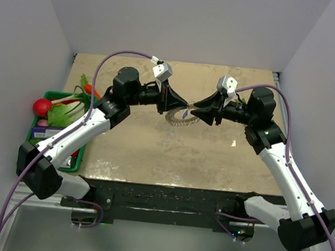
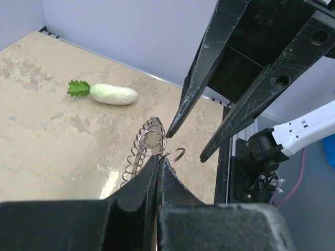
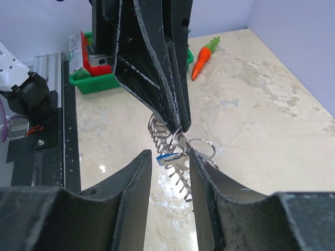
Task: Remove the keys from the keyring
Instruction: Remove the key from the keyring.
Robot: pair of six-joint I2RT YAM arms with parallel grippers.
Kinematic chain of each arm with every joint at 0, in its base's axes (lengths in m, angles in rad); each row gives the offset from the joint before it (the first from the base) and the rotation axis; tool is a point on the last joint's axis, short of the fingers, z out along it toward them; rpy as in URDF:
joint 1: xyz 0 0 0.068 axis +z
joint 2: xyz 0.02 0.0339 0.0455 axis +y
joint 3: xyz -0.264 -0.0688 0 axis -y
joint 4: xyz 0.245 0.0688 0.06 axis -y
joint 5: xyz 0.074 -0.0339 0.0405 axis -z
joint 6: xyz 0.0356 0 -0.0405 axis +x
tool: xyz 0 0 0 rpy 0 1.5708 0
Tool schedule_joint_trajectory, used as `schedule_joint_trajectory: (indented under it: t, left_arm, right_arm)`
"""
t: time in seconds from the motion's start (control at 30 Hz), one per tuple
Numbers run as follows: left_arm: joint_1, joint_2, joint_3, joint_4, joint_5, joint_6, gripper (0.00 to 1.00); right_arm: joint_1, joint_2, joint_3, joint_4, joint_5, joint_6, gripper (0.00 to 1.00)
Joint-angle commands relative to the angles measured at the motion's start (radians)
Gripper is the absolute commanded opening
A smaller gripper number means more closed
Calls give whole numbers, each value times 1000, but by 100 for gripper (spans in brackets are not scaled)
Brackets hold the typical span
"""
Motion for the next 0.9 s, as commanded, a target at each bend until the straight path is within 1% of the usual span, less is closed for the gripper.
schedule_joint_trajectory:
  t: [0.0, 0.3, 0.47, 0.7, 0.8, 0.83, 0.87]
  left_arm:
    - [-4, -5, 5, 45, -18, -19, 0]
    - [-4, 4, 2, 50, -24, -26, 0]
    - [-4, 10, 0, 54, -24, -34, 0]
    - [-4, 15, 0, 57, -21, -38, 0]
    - [-4, 16, 2, 59, -18, -42, 0]
    - [-4, 16, 0, 60, -17, -43, 0]
    - [-4, 16, 0, 60, -15, -43, 0]
  right_arm:
    - [9, -12, 41, 5, 49, -12, 37]
    - [63, -3, 57, -15, 135, -58, 37]
    - [89, 10, 69, -36, 207, -92, 36]
    - [118, 13, 60, -32, 286, -116, 26]
    - [121, 14, 57, -27, 296, -124, 21]
    - [122, 14, 55, -27, 300, -124, 18]
    - [125, 17, 55, -24, 301, -124, 10]
